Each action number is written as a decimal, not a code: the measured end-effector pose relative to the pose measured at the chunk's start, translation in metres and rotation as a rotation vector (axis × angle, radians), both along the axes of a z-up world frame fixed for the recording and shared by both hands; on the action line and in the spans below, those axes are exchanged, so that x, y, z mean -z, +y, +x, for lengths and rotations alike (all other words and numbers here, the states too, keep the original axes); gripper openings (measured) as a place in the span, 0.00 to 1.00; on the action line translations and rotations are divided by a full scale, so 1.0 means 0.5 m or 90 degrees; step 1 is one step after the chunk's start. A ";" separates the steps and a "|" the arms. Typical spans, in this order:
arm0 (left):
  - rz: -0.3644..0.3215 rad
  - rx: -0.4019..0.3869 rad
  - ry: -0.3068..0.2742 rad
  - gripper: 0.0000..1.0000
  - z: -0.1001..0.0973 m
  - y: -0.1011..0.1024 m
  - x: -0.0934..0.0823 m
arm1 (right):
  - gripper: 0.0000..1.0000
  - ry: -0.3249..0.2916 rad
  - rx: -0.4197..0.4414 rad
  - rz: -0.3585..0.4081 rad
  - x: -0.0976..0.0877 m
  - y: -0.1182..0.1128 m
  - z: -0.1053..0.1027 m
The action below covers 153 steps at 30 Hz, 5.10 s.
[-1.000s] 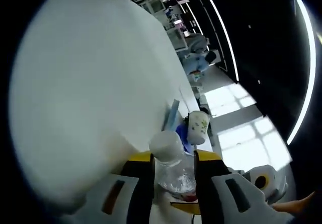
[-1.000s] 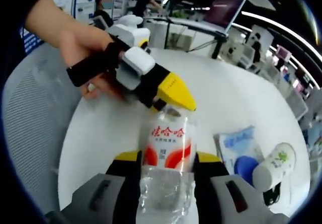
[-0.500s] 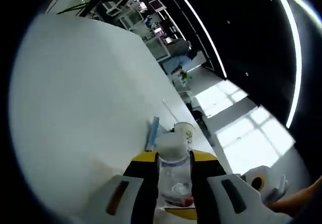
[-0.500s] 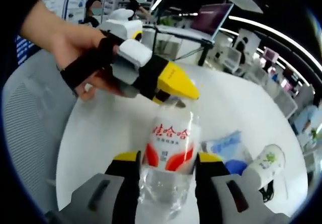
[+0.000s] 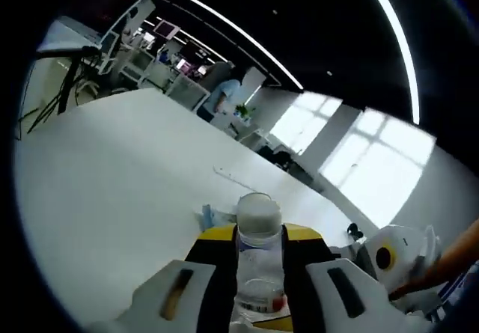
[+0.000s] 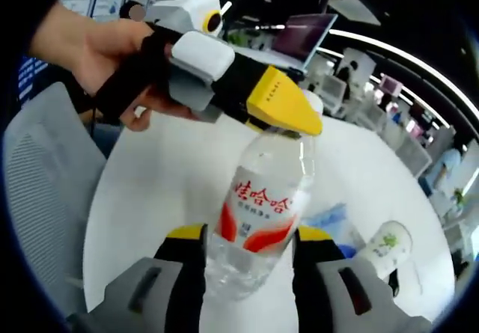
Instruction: Arrange the tabletop items into an orderly group along one side of the table until the central work area is clear of visible clutter.
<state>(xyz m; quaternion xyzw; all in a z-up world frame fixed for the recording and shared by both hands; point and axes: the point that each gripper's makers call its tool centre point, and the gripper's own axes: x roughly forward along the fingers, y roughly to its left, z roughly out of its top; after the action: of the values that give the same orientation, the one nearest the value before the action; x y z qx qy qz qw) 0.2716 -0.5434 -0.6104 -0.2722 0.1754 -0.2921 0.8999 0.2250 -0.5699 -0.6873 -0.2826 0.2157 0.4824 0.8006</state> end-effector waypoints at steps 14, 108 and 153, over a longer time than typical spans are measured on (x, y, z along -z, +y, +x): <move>0.167 0.192 -0.148 0.20 -0.054 -0.070 -0.039 | 0.41 0.031 -0.008 -0.014 0.013 -0.017 -0.033; 0.344 0.177 -0.130 0.94 -0.296 0.009 -0.014 | 0.44 0.114 -0.066 -0.037 0.056 0.018 -0.066; 0.385 0.016 -0.094 1.00 -0.333 0.038 -0.039 | 0.39 0.112 0.034 0.062 0.050 0.050 0.006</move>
<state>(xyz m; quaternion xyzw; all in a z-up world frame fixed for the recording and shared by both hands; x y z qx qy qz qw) 0.1052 -0.5243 -0.5908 0.0322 0.1921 -0.2568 0.9466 0.2278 -0.5448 -0.7121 -0.1938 0.2691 0.4935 0.8040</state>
